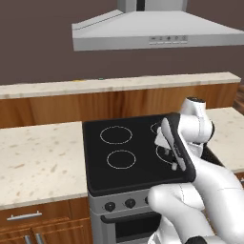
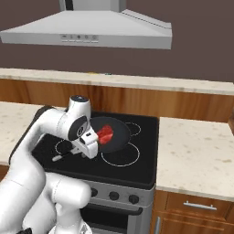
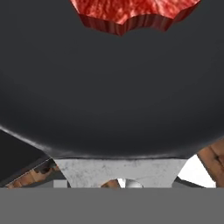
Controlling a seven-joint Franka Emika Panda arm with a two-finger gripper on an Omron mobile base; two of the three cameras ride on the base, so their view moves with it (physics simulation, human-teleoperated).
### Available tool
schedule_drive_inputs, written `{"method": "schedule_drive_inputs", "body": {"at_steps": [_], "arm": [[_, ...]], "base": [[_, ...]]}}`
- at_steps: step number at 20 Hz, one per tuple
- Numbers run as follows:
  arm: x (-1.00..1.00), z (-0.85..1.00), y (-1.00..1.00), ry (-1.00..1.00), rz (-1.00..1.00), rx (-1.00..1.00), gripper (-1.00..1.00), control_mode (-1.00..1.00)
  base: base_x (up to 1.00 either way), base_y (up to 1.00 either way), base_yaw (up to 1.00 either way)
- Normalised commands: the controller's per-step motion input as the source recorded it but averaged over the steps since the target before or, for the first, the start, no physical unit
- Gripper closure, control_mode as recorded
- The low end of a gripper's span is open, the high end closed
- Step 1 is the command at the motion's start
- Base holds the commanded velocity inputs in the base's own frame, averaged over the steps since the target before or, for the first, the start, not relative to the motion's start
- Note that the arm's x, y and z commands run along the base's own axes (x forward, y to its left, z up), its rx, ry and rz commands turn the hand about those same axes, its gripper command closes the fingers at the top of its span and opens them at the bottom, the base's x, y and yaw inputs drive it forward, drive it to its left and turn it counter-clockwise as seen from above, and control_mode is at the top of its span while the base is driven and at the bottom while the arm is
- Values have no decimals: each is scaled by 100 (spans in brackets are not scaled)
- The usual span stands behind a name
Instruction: Pick up the pan with the steak in it and place it on the dining table. Then place the steak on the plate.
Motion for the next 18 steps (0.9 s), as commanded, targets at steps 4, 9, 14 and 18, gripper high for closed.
{"method": "schedule_drive_inputs", "body": {"at_steps": [4,9,14,18], "arm": [[-80,68,39,0,6,-1,100,-100],[-78,60,43,0,9,0,100,-100],[-71,46,43,1,11,0,100,-100],[-65,25,34,-11,11,0,100,-100]], "base": [[0,0,0],[0,0,0],[0,0,0],[0,0,0]]}}
